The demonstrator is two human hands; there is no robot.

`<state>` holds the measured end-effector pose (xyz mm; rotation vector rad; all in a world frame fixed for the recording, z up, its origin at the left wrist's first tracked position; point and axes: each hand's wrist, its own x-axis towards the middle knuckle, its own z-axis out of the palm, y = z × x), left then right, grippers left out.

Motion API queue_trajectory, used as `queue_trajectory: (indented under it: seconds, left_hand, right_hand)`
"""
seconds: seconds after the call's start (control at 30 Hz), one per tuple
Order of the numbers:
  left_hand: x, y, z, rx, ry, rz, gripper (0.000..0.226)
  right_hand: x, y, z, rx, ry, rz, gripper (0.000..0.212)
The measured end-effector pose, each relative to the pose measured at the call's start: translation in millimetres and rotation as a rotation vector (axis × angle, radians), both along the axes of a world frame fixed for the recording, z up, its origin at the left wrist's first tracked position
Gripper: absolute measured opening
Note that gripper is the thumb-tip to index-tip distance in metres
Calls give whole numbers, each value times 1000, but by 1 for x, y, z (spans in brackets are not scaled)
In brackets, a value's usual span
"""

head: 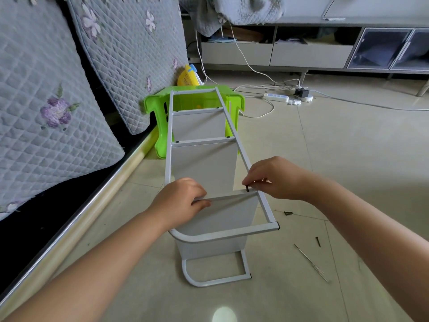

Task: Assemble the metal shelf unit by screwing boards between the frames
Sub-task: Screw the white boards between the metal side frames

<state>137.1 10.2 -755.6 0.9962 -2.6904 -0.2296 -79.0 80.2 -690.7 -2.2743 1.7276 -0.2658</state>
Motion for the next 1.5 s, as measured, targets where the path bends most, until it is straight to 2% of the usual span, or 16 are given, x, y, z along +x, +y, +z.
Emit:
queue_trajectory:
  seconds: [0.1,0.27,0.4,0.53,0.67,0.73,0.83,0.97,1.2,1.33,1.5]
  left_hand:
    - [0,1,2,13,-3,0,84]
    - [0,2,3,6,13,1,84]
    - [0,3,5,14,14,1,84]
    - [0,5,8,26,0,9,84]
    - [-1,6,10,30,-38,22,80]
    - [-2,8,11,22,-70,29,67]
    - [-4,10,13,13,-153,29,47]
    - [-7,12,14,-29,-198,18,33]
    - [-7,15,15,-46,-235,20,33]
    - [-7,15,15,-49,-216,27,33]
    - [-7,12,15,-29,-192,30,34]
  right_hand:
    - [6,-2,3,2,59,-3,26]
    - [9,-7,6,35,263,-29,23]
    - [11,-7,4,71,370,-40,29]
    - [13,-9,1,63,420,-98,43]
    - [2,-5,4,55,356,-108,41]
    - [-4,-2,6,8,220,-57,18]
    - [-1,-1,6,-13,108,19,25]
    - [7,-2,1,-18,153,13,28]
    - [13,-5,-1,54,326,10,29]
    - [15,-1,-9,-15,414,-23,32]
    - [11,2,-11,12,428,-39,21]
